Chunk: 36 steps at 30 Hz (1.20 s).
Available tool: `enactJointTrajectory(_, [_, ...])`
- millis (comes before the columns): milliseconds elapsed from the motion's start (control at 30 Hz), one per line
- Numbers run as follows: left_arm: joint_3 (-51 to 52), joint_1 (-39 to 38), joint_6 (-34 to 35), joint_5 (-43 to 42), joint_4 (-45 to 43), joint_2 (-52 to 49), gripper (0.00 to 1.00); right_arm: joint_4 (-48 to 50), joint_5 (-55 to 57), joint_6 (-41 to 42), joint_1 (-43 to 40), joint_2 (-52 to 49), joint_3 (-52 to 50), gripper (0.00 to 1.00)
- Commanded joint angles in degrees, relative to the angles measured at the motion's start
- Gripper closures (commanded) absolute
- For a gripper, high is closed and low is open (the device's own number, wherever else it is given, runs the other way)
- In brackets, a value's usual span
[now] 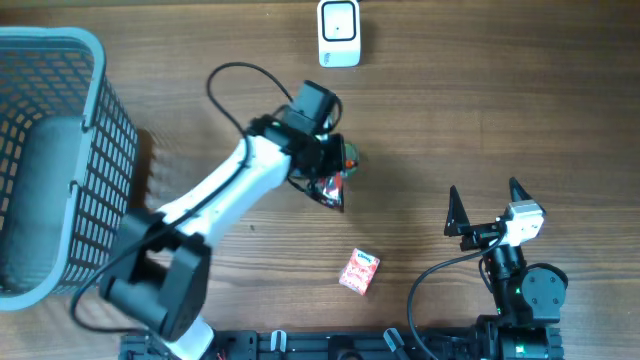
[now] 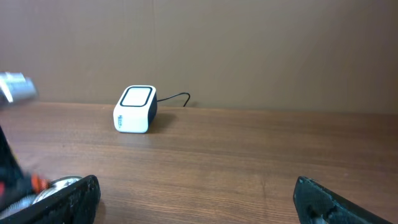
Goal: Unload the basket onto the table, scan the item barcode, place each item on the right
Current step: 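Lower the red-black package onto the table beside the tin and release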
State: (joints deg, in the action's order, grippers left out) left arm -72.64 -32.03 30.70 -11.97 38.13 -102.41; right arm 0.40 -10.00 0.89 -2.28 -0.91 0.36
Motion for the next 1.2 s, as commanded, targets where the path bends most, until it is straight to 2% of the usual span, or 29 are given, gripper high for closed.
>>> enactJointTrajectory(0, [-0.2, -1.2, -0.7, 9.6, 2.3, -4.1, 0.96, 0.2, 0.6, 0.7, 0.3, 0.3, -0.1, 0.00])
enactJointTrajectory(200, [-0.2, -1.2, -0.7, 11.6, 5.3, -5.7, 0.96, 0.2, 0.6, 0.8, 0.3, 0.3, -0.1, 0.00])
enactJointTrajectory(467, [-0.2, -1.2, -3.5, 9.6, 7.2, -5.7, 0.96, 0.2, 0.6, 0.8, 0.3, 0.3, -0.1, 0.00])
enactJointTrajectory(700, [-0.2, -1.2, -2.9, -5.3, 8.5, -5.7, 0.95, 0.2, 0.6, 0.8, 0.3, 0.3, -0.1, 0.00])
enactJointTrajectory(867, [-0.2, 0.7, 4.6, -13.1, 9.3, -5.7, 0.93, 0.2, 0.6, 0.8, 0.3, 0.3, -0.1, 0.00])
enactJointTrajectory(967, [-0.2, 3.1, 7.0, -19.3, 8.3, -5.7, 0.95, 0.2, 0.6, 0.8, 0.3, 0.3, -0.1, 0.00])
enactJointTrajectory(1067, [-0.2, 5.9, 7.3, -22.0, 7.1, -5.7, 0.95, 0.2, 0.6, 0.7, 0.3, 0.3, -0.1, 0.00])
enactJointTrajectory(1133, [-0.2, 7.9, 7.2, -22.0, 6.4, -5.7, 0.83, 0.2, 0.6, 0.7, 0.3, 0.3, -0.1, 0.00])
enactJointTrajectory(1167, [-0.2, 8.7, 7.1, -21.7, 6.3, -5.7, 0.73, 0.2, 0.6, 0.8, 0.3, 0.3, -0.1, 0.00])
